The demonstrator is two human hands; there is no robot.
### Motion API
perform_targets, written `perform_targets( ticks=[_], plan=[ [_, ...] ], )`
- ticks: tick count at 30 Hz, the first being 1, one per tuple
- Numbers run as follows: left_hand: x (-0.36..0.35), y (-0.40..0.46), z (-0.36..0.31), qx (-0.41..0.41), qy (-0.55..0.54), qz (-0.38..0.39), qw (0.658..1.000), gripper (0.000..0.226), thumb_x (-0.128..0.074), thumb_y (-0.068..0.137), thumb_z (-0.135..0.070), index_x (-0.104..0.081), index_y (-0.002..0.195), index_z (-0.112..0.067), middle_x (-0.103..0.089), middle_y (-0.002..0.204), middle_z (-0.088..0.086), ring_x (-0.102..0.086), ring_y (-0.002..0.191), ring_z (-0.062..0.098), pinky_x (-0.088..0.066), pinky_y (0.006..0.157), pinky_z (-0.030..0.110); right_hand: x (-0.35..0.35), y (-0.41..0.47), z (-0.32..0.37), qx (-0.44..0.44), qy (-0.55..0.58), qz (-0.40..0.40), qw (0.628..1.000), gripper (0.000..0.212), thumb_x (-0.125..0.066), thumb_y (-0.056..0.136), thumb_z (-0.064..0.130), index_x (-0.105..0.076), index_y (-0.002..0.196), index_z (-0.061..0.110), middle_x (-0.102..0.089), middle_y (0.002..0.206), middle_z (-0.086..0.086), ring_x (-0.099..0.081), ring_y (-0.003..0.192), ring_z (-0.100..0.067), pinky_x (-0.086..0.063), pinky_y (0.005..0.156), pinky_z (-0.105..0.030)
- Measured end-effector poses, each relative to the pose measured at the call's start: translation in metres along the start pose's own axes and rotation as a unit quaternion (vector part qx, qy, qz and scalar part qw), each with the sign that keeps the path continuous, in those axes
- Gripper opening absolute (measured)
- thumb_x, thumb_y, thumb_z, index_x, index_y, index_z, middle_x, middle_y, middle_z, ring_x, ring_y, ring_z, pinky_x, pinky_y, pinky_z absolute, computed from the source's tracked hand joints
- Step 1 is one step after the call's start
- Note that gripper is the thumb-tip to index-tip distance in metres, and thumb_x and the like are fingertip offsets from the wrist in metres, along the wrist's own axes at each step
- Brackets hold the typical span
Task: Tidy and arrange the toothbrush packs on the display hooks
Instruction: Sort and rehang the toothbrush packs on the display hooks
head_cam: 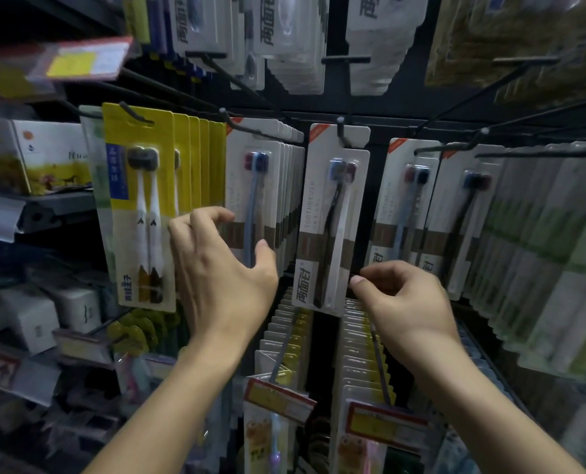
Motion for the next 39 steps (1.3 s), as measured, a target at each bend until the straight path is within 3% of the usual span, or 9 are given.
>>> perform_targets(
  ticks=[7, 12, 17, 24, 27, 31, 36, 39],
  plan=[
    [-0.003, -0.022, -0.025, -0.036, -0.028, 0.035, 0.998, 0.038, -0.076, 0.085, -0.018, -0.052, 0.114, -0.020, -0.047, 0.110, -0.003, -0.045, 0.093, 0.006, -0.037, 0.075, 0.009, 0.017, -0.005, -0.003, -0.023, 0.005, -0.018, 1.000, 0.015, -0.076, 0.090, 0.040, -0.075, 0.100, 0.029, -0.072, 0.089, 0.015, -0.066, 0.086, 0.000, -0.050, 0.073, -0.021],
    [-0.009, -0.039, -0.048, -0.075, -0.026, 0.071, 0.994, 0.026, -0.073, 0.087, -0.018, -0.056, 0.106, -0.023, -0.050, 0.099, -0.007, -0.052, 0.085, 0.011, -0.044, 0.071, 0.028, 0.031, -0.009, -0.007, -0.043, 0.002, -0.028, 0.999, 0.015, -0.075, 0.091, 0.040, -0.075, 0.100, 0.028, -0.073, 0.090, 0.014, -0.067, 0.088, -0.003, -0.057, 0.084, -0.032],
    [-0.020, -0.052, -0.072, -0.120, -0.001, 0.103, 0.987, 0.019, -0.071, 0.087, -0.020, -0.056, 0.097, -0.025, -0.052, 0.088, -0.012, -0.054, 0.078, 0.011, -0.041, 0.066, 0.027, 0.049, -0.009, -0.014, -0.055, -0.008, -0.046, 0.997, 0.014, -0.074, 0.092, 0.039, -0.075, 0.100, 0.029, -0.071, 0.089, 0.017, -0.063, 0.085, 0.003, -0.048, 0.073, -0.022],
    [-0.054, -0.062, -0.105, -0.127, -0.068, 0.187, 0.972, 0.012, -0.068, 0.091, -0.022, -0.057, 0.091, -0.029, -0.055, 0.085, -0.014, -0.055, 0.077, 0.002, -0.047, 0.064, 0.023, 0.068, 0.001, -0.024, -0.065, -0.008, -0.066, 0.996, 0.024, -0.073, 0.091, 0.033, -0.072, 0.114, 0.025, -0.072, 0.101, 0.011, -0.067, 0.099, -0.012, -0.051, 0.090, -0.031],
    [-0.077, -0.064, -0.119, -0.121, -0.096, 0.250, 0.956, 0.014, -0.068, 0.093, -0.021, -0.061, 0.100, -0.030, -0.058, 0.093, -0.015, -0.059, 0.086, 0.003, -0.051, 0.072, 0.021, 0.075, 0.008, -0.026, -0.064, 0.001, -0.078, 0.995, 0.032, -0.071, 0.091, 0.030, -0.069, 0.122, 0.023, -0.071, 0.109, 0.008, -0.067, 0.108, -0.016, -0.052, 0.100, -0.037],
    [-0.112, -0.067, -0.127, -0.092, -0.101, 0.332, 0.933, 0.028, -0.069, 0.092, -0.025, -0.063, 0.118, -0.031, -0.058, 0.112, -0.015, -0.061, 0.101, 0.006, -0.059, 0.091, 0.034, 0.079, 0.016, -0.034, -0.064, 0.010, -0.076, 0.995, 0.043, -0.069, 0.093, 0.031, -0.061, 0.134, 0.023, -0.066, 0.125, 0.004, -0.062, 0.117, -0.016, -0.050, 0.105, -0.040],
    [-0.143, -0.070, -0.119, -0.021, -0.099, 0.392, 0.915, 0.044, -0.071, 0.093, -0.033, -0.060, 0.136, -0.034, -0.055, 0.137, -0.009, -0.055, 0.128, 0.011, -0.049, 0.109, 0.037, 0.079, 0.025, -0.054, -0.078, -0.001, -0.058, 0.995, 0.053, -0.067, 0.094, 0.035, -0.053, 0.144, 0.025, -0.057, 0.143, 0.002, -0.055, 0.128, -0.017, -0.041, 0.097, -0.027],
    [-0.156, -0.066, -0.113, 0.014, -0.090, 0.413, 0.906, 0.048, -0.072, 0.094, -0.037, -0.059, 0.141, -0.036, -0.051, 0.148, -0.009, -0.049, 0.137, 0.012, -0.041, 0.106, 0.030, 0.078, 0.030, -0.065, -0.083, 0.002, -0.030, 0.996, 0.060, -0.067, 0.095, 0.038, -0.045, 0.150, 0.029, -0.049, 0.152, 0.006, -0.052, 0.124, -0.013, -0.038, 0.092, -0.027]
  ],
)
Point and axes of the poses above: each hand's wrist, its own y-axis towards the middle knuckle, its own x-axis out of the back of the hand, z = x × y, the point moved 8 cm from there along y, towards the middle knuckle
